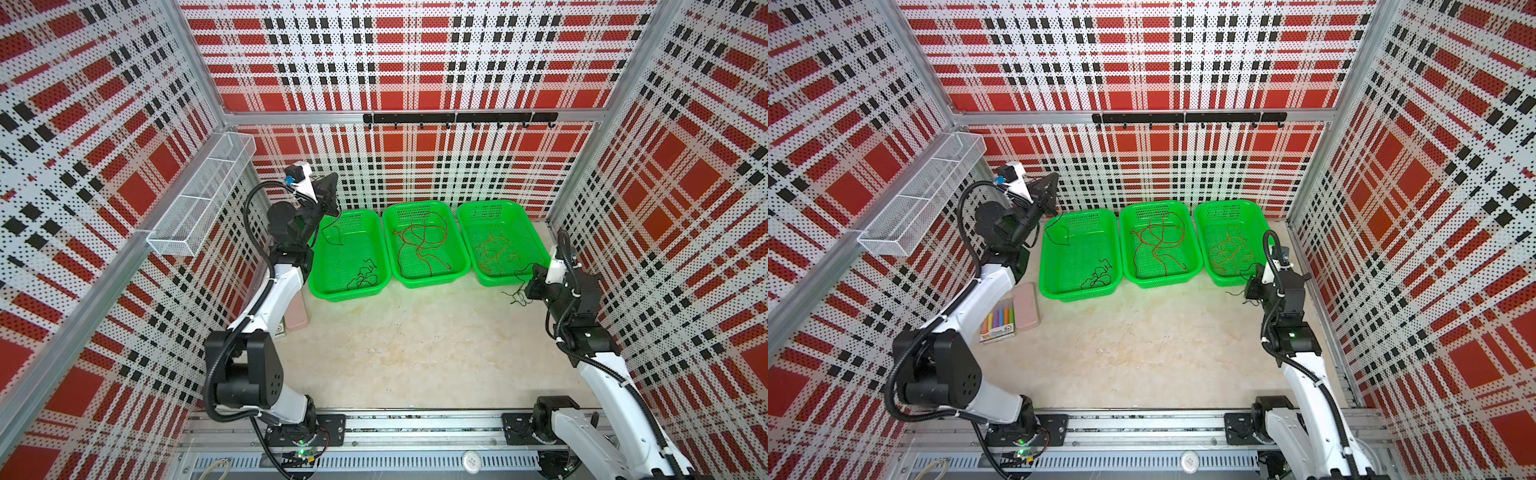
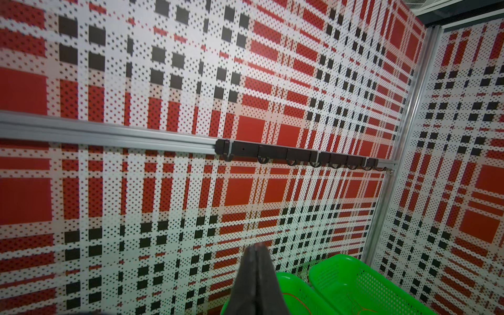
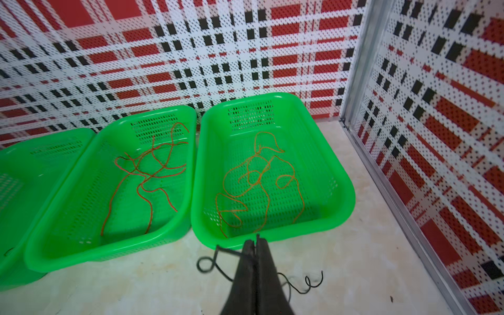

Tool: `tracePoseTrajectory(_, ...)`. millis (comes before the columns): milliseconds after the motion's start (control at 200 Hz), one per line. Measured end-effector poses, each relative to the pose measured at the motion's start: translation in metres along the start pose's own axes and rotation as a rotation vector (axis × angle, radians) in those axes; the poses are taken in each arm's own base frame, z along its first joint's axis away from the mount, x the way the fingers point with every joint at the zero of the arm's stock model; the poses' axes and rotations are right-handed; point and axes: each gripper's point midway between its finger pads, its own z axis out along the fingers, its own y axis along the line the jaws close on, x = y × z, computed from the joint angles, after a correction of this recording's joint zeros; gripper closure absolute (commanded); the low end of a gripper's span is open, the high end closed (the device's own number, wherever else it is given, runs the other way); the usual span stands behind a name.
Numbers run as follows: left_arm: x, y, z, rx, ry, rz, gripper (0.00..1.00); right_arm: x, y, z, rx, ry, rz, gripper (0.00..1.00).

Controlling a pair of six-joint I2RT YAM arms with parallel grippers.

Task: Untangle the cables

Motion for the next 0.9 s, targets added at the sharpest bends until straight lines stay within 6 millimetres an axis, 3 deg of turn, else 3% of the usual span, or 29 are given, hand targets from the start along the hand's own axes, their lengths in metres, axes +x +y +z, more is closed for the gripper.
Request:
tracePoseTrajectory(261,0.091,0.027,0.015,-0.034,0.14,-0.1,1.0,-0.049,0.042,-0.026,-0.203,-0.115,-0.052,1.0)
tracePoseTrajectory(496,0.179,0.04,0.014,-0.086,0.293,-0.178,0.99,-0.051,0.056,-0.029,-0.279,-0.119,-0.079,1.0)
tracePoseTrajectory(551,0.193,0.041,0.013,-0.1,0.322,-0.188,0.9,-0.051,0.057,-0.029,-0.286,-0.118,-0.085,1.0)
tracePoseTrajectory(601,0.204,0.042,0.012,-0.115,0.346,-0.188,0.73,-0.05,0.058,-0.029,-0.291,-0.118,-0.091,1.0)
tracePoseTrajectory(656,0.214,0.042,0.011,-0.134,0.373,-0.195,0.64,-0.05,0.059,-0.029,-0.296,-0.118,-0.097,1.0)
tracePoseTrajectory(742,0.23,0.046,0.01,-0.179,0.425,-0.184,0.4,-0.049,0.06,-0.028,-0.304,-0.113,-0.103,1.0)
tracePoseTrajectory(897,0.245,0.056,0.016,-0.283,0.533,-0.144,0.23,-0.046,0.062,-0.025,-0.32,-0.102,-0.104,1.0)
